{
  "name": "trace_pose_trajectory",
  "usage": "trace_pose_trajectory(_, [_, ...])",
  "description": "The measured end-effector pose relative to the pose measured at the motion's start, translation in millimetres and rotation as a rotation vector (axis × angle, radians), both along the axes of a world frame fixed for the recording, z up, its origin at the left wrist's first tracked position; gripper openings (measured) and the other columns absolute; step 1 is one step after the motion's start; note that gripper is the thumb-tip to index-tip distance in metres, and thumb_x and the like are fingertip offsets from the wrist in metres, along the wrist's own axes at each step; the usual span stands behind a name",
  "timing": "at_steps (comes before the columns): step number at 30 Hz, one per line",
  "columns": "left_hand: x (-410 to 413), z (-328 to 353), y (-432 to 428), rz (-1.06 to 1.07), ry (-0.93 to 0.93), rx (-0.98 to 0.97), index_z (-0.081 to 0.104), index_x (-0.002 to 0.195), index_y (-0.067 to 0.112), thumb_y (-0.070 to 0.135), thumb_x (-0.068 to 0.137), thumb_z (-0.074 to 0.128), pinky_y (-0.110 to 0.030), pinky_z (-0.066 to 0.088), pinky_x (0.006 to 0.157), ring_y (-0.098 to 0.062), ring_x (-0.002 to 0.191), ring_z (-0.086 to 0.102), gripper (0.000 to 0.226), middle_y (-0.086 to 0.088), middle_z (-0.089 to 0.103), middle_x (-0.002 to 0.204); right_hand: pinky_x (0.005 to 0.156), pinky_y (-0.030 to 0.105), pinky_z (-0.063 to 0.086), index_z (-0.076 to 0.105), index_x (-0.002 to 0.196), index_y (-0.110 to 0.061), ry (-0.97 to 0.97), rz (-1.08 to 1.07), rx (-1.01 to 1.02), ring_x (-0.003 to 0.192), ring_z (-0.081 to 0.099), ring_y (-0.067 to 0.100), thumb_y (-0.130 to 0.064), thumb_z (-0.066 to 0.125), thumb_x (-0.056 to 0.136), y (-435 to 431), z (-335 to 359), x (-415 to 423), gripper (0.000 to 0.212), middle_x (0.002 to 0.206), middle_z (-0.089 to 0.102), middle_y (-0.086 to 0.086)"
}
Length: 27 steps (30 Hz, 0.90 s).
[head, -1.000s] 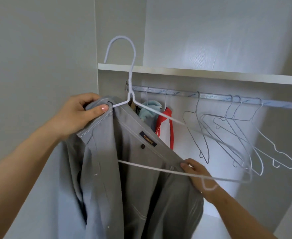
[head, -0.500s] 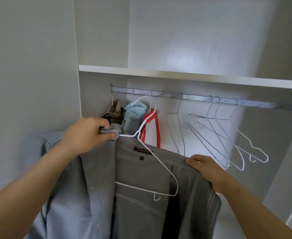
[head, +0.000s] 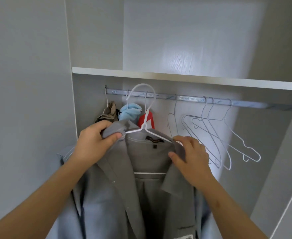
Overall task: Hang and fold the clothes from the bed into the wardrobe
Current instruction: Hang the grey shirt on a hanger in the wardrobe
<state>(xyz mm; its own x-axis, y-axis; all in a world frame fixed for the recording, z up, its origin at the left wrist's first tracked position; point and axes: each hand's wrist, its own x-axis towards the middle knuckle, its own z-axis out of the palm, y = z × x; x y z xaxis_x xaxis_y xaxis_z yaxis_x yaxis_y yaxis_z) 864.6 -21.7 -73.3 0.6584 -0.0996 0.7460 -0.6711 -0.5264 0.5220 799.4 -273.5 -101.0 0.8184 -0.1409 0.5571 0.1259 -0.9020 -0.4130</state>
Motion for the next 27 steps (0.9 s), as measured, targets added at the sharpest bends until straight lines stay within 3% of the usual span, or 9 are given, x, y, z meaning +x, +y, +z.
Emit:
trace_pose_trajectory(2, [-2.2,3.3,1.7,-0.085,0.028,0.017,0.055,0.072,0.044,0.020,0.077,0.072,-0.005,0.039,0.058,0.008,0.068,0.055,0.029,0.027,0.061,0.073,0.098,0.029,0.035,0.045,0.128,-0.032,0.144,0.060,-0.087,0.109,0.044,0.017,-0.036,0.053,0.092,-4.0,1.8,4.5,0.037,0.116,0.049,-0.009])
trace_pose_trajectory(4, [-1.5,2.2,2.0,-0.128,0.083,0.057,0.057,0.074,0.041,0.021,0.078,0.071,-0.009,0.040,0.057,0.002,0.068,0.055,0.025,0.018,0.062,0.072,0.069,0.009,0.043,0.053,0.100,-0.034,0.161,0.190,0.070,0.079,0.053,0.013,-0.032,0.050,0.095,-3.1,4.6,4.9,0.007,0.083,0.056,-0.013])
trace_pose_trajectory(6, [-0.5,5.7,5.9,-0.085,0.155,0.085,0.058,0.071,0.035,0.022,0.079,0.071,-0.019,0.040,0.060,-0.006,0.069,0.055,0.020,0.011,0.059,0.068,0.056,0.007,0.040,0.050,0.082,-0.036,0.149,0.230,0.126,0.065,0.052,0.006,-0.032,0.050,0.095,-3.4,2.9,5.3,0.013,0.071,0.055,-0.013])
trace_pose_trajectory(11, [-9.8,26.8,21.7,0.403,-0.073,0.305,0.065,0.076,0.014,0.010,0.077,0.067,-0.038,0.045,0.071,-0.036,0.086,0.057,0.004,-0.011,0.059,0.087,0.055,0.004,0.038,0.047,0.081,-0.032,0.161,0.157,0.153,0.065,0.048,-0.003,-0.034,0.056,0.091,-3.3,-9.9,5.2,0.013,0.070,0.051,-0.017])
trace_pose_trajectory(16, [-31.1,25.1,16.7,-0.082,0.563,0.867,0.058,0.066,0.030,0.053,0.075,0.064,-0.020,0.043,0.064,-0.003,0.071,0.058,0.025,0.014,0.058,0.066,0.059,-0.002,0.036,0.057,0.083,-0.021,0.118,0.110,0.241,0.066,0.049,-0.001,-0.029,0.067,0.084,-8.9,-9.4,9.3,0.013,0.071,0.054,-0.014])
trace_pose_trajectory(20, [-16.4,17.3,3.3,0.096,0.195,0.692,0.059,0.096,0.041,0.064,0.081,0.048,-0.030,0.046,0.084,-0.005,0.095,0.056,0.029,0.020,0.059,0.097,0.059,-0.002,0.036,0.056,0.081,-0.022,0.128,0.147,0.261,0.066,0.049,-0.001,-0.026,0.069,0.083,-6.7,-7.3,9.8,0.014,0.071,0.053,-0.015])
trace_pose_trajectory(22, [-10.8,5.2,-8.7,-0.016,0.226,0.638,0.054,0.112,0.033,0.055,0.086,0.048,-0.026,0.045,0.083,0.001,0.090,0.053,0.035,0.019,0.054,0.095,0.057,-0.002,0.036,0.056,0.079,-0.022,0.120,0.160,0.268,0.065,0.049,-0.001,-0.025,0.070,0.082,-5.3,-4.7,9.6,0.014,0.070,0.053,-0.014])
trace_pose_trajectory(24, [-9.0,-8.2,-17.8,-0.162,0.324,0.593,0.055,0.085,0.029,0.043,0.090,0.051,-0.017,0.039,0.064,0.006,0.062,0.049,0.015,0.015,0.049,0.065,0.055,-0.001,0.036,0.058,0.079,-0.023,0.137,0.182,0.272,0.066,0.050,-0.001,-0.023,0.071,0.081,-5.6,-0.8,7.7,0.013,0.070,0.055,-0.014])
trace_pose_trajectory(27, [-4.1,-19.7,-21.0,-0.120,0.228,0.396,0.045,0.062,0.029,0.030,0.090,0.058,-0.014,0.033,0.054,0.003,0.054,0.047,0.031,0.011,0.044,0.054,0.056,0.000,0.038,0.060,0.077,-0.028,0.166,0.276,0.302,0.069,0.053,-0.001,-0.023,0.066,0.085,-3.2,6.7,1.8,0.011,0.072,0.059,-0.014])
